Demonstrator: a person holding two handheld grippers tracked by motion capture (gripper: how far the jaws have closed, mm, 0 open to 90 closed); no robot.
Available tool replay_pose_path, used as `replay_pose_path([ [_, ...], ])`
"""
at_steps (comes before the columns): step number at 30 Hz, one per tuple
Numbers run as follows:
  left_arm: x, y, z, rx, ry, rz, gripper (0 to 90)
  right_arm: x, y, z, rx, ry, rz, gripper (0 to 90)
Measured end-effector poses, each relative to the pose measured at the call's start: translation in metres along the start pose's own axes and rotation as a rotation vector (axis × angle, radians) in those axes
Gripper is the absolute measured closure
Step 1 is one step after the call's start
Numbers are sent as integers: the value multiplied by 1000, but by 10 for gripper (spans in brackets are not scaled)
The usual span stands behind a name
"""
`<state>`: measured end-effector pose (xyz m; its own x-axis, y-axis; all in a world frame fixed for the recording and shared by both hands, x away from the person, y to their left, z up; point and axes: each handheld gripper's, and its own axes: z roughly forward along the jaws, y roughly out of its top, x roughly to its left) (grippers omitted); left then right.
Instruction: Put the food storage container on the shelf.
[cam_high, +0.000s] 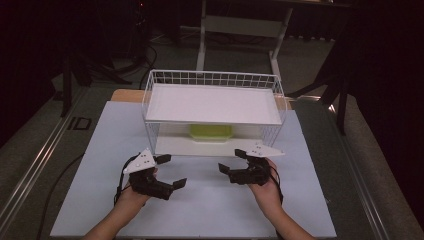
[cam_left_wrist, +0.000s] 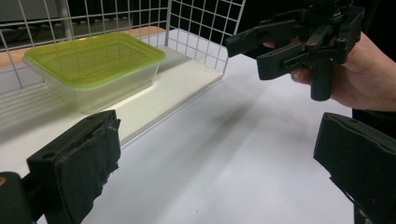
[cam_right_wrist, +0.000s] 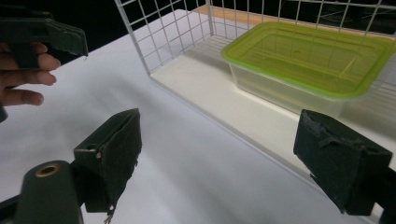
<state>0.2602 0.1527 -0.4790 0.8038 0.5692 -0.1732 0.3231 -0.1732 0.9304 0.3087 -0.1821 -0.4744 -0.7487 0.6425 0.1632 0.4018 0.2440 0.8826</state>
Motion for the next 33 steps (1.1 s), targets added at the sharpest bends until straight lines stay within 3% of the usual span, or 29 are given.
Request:
replay_pose_path([
  [8,-4,-8,-16,6,-5,2,14,0,-12,-18,30,-3,-28,154],
  [13,-3,-14,-27,6,3,1,14,-2,-20,-33,21,10,-2,154],
  [18,-2,-21,-37,3,11,-9,14,-3,-26,-43,32,-1,-10,154],
  [33,-5,-40,-48,30,8,8,14,-8,-44,-64,47,11,12,154],
])
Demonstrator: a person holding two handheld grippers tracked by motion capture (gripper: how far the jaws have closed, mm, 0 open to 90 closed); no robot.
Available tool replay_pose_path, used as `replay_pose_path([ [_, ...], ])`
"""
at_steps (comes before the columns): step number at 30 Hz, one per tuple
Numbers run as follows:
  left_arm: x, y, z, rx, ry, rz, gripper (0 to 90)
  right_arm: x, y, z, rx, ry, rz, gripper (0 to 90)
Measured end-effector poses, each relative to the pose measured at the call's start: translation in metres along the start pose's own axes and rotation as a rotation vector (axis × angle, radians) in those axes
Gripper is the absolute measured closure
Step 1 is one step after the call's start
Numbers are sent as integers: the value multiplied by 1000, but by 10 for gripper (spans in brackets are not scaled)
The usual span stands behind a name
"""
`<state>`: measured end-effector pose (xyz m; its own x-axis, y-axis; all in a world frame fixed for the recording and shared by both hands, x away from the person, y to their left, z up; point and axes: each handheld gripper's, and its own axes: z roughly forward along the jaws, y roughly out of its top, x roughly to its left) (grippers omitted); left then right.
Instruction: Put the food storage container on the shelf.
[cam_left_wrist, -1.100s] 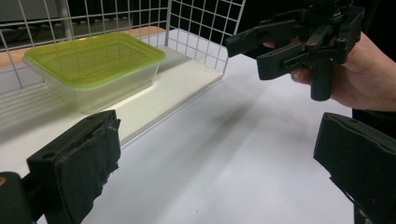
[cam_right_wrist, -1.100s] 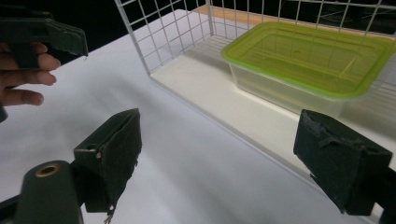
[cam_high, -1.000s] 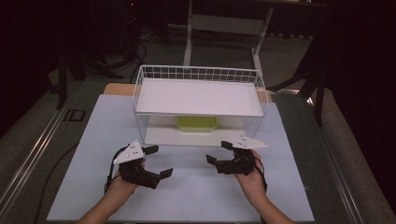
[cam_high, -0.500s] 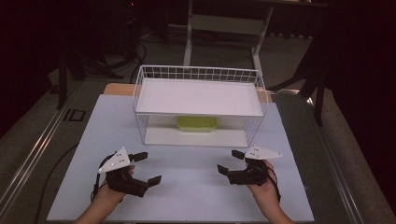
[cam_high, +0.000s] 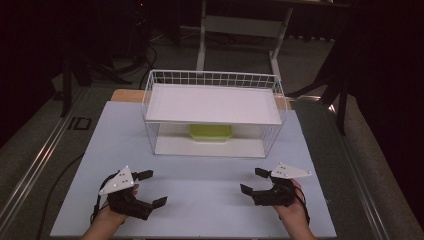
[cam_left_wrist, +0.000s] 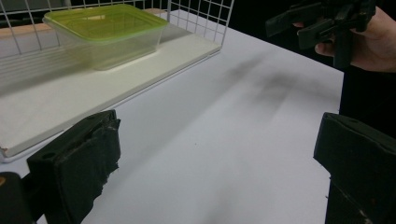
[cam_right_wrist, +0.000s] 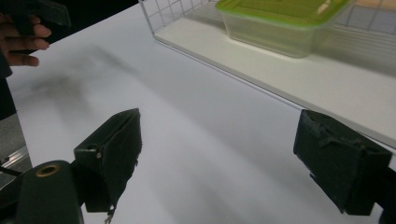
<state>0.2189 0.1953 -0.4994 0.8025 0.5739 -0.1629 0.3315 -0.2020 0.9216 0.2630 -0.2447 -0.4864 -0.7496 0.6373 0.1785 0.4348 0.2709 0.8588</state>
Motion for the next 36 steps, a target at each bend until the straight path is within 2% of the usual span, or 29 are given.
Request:
replay_pose_path([
  [7,-2,-8,-1,11,9,8,14,-2,-9,-8,21,-13,-16,154],
  [12,-1,-12,-1,4,6,-2,14,-6,-14,-14,14,-6,-7,154],
  [14,-1,-14,-1,3,7,-8,14,-7,-15,-14,14,-5,-19,154],
  [15,-1,-15,0,5,8,-6,14,-7,-16,-14,16,-16,-31,154],
  [18,-1,-17,2,4,11,-4,14,-10,-20,-10,13,-9,-28,154],
  [23,-1,-17,2,-10,13,-3,14,-13,-24,-5,15,-8,-54,154],
  [26,0,-17,2,-14,17,3,14,-16,-27,-4,13,6,-37,154],
  [29,1,-17,1,-25,15,3,14,-14,-30,0,35,6,-62,154],
  [32,0,-15,0,-32,15,14,14,-12,-31,2,38,38,-58,154],
  [36,-2,-11,-3,-51,11,29,14,-7,-32,1,29,46,-84,153],
])
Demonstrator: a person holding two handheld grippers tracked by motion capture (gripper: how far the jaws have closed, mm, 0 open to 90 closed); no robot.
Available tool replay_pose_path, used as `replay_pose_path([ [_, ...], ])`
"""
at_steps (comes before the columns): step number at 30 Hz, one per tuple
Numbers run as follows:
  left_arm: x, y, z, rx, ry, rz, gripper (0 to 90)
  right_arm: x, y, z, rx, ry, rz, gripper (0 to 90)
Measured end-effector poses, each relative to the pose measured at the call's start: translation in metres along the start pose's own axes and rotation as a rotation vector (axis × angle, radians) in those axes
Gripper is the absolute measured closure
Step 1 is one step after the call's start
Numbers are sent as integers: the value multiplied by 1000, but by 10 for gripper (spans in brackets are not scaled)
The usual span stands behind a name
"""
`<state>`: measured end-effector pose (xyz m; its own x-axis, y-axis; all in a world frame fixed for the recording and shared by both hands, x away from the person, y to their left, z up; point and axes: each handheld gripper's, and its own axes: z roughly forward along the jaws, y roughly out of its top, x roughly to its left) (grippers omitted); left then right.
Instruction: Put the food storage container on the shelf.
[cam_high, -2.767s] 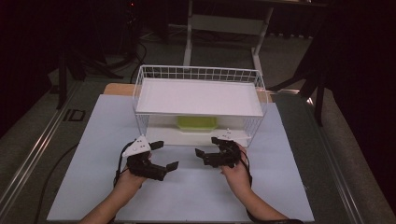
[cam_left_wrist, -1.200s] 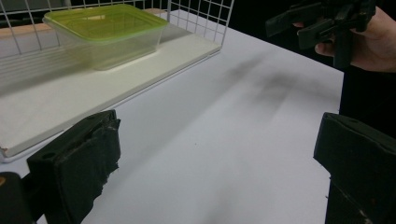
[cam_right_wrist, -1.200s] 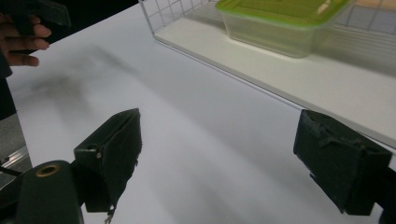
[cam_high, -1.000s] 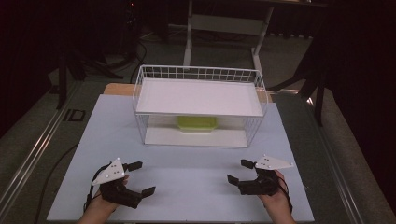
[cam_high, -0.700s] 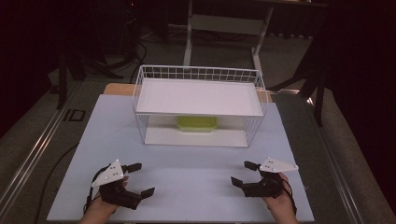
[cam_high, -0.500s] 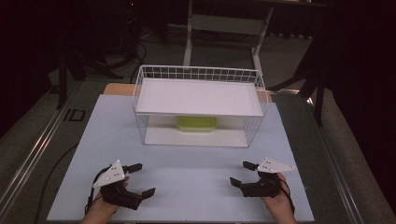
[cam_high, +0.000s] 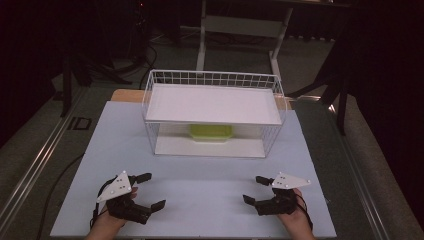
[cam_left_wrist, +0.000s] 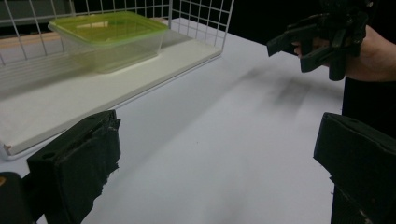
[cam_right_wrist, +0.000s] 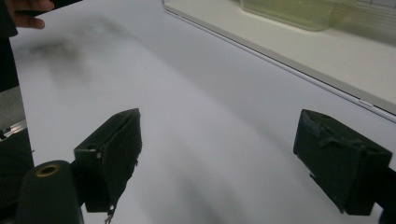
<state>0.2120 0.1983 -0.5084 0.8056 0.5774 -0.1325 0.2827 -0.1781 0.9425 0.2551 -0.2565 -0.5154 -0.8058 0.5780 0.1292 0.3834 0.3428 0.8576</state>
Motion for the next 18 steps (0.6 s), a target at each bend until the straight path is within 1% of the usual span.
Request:
replay_pose_path([
  [1,0,0,0,-4,-2,-2,14,0,0,0,-4,0,-7,154],
  [3,0,0,0,-6,-4,-3,14,0,1,-3,-34,14,-6,153],
  [5,0,0,-1,-9,-4,-7,14,-1,2,-6,-54,14,2,153],
  [7,0,0,-1,-10,-1,-2,14,-2,3,-9,-77,14,11,153],
  [9,1,0,-2,-9,7,2,14,-3,4,-10,-81,19,17,154],
  [13,3,0,-4,-16,10,-9,14,-6,3,-13,-94,19,40,153],
  [18,4,-3,-3,-13,13,-18,14,-8,3,-13,-96,19,44,153],
])
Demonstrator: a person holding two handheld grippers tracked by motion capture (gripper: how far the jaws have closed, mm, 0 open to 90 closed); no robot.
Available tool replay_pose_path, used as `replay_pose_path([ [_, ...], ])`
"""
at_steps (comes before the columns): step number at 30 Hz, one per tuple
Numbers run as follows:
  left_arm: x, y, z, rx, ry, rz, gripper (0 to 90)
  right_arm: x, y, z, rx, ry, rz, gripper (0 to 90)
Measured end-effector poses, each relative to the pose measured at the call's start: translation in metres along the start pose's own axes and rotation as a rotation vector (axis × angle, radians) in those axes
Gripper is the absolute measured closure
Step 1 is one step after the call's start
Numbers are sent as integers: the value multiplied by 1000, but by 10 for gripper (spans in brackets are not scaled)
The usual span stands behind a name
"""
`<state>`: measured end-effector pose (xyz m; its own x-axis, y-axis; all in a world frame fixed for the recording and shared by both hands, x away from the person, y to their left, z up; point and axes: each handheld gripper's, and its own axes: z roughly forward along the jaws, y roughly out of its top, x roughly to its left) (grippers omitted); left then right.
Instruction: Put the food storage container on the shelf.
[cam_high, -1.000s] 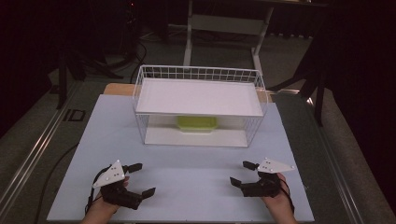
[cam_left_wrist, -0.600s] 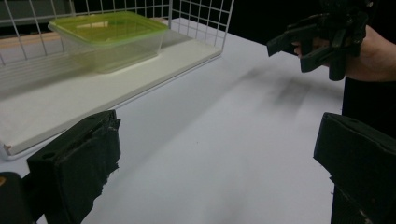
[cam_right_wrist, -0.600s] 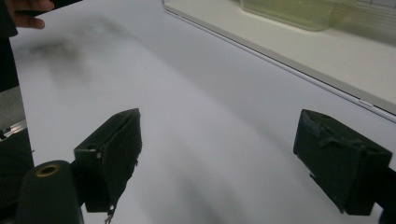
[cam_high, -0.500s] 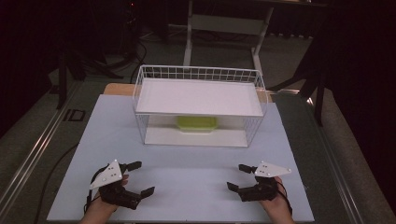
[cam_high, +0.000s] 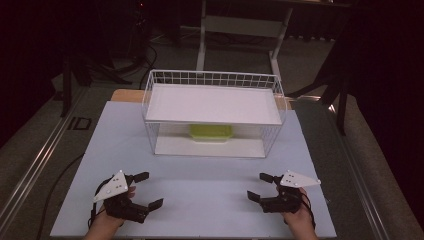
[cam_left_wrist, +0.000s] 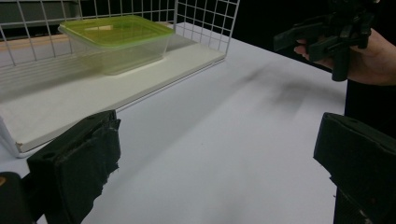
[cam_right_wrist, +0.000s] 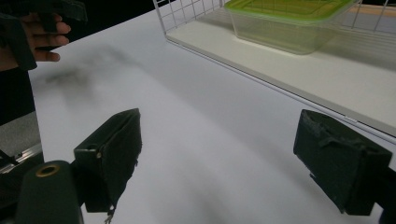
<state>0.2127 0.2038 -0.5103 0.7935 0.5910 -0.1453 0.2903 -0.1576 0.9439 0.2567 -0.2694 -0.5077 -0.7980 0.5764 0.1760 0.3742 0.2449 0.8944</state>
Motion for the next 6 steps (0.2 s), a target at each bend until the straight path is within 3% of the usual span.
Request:
replay_pose_path([
  [6,0,-1,2,11,-5,4,14,2,0,0,2,2,-7,153],
])
